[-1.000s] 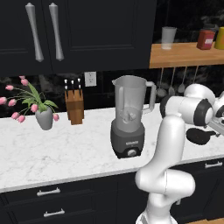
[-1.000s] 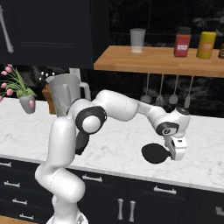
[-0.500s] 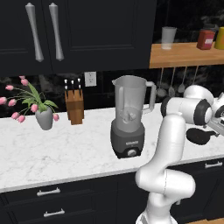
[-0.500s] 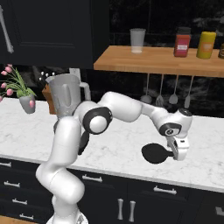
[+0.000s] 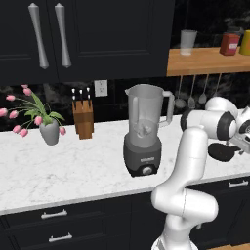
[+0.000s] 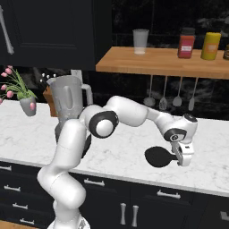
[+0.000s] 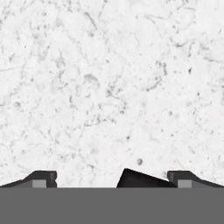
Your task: Close the lid blender by securely placing the lid on top.
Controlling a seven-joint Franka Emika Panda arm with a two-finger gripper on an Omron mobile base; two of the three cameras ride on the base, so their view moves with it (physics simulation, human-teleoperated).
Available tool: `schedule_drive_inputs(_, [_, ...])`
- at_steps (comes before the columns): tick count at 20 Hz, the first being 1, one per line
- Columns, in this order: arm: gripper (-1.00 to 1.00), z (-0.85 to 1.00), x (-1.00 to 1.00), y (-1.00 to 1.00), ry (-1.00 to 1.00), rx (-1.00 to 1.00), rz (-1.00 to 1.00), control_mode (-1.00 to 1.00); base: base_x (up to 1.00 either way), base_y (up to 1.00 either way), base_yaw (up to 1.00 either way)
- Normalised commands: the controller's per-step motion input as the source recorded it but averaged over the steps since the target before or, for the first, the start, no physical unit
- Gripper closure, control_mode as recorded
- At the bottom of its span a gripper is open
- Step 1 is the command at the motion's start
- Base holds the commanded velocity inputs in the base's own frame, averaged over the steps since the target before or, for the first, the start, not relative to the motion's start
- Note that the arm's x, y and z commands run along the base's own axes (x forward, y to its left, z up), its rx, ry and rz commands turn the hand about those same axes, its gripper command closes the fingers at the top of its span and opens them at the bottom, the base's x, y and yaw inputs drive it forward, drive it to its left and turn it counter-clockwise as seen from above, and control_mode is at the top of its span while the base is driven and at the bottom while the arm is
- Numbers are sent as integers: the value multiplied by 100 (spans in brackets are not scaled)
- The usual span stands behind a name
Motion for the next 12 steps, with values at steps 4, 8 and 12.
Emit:
schedule_drive_inputs(4, [-100,-16,0,0,0,0,0,-100,0,0,0])
schedule_drive_inputs(8, [-100,-14,3,7,0,0,0,-100,0,0,0])
schedule_drive_inputs(12, [-100,-14,7,12,0,0,0,-100,0,0,0])
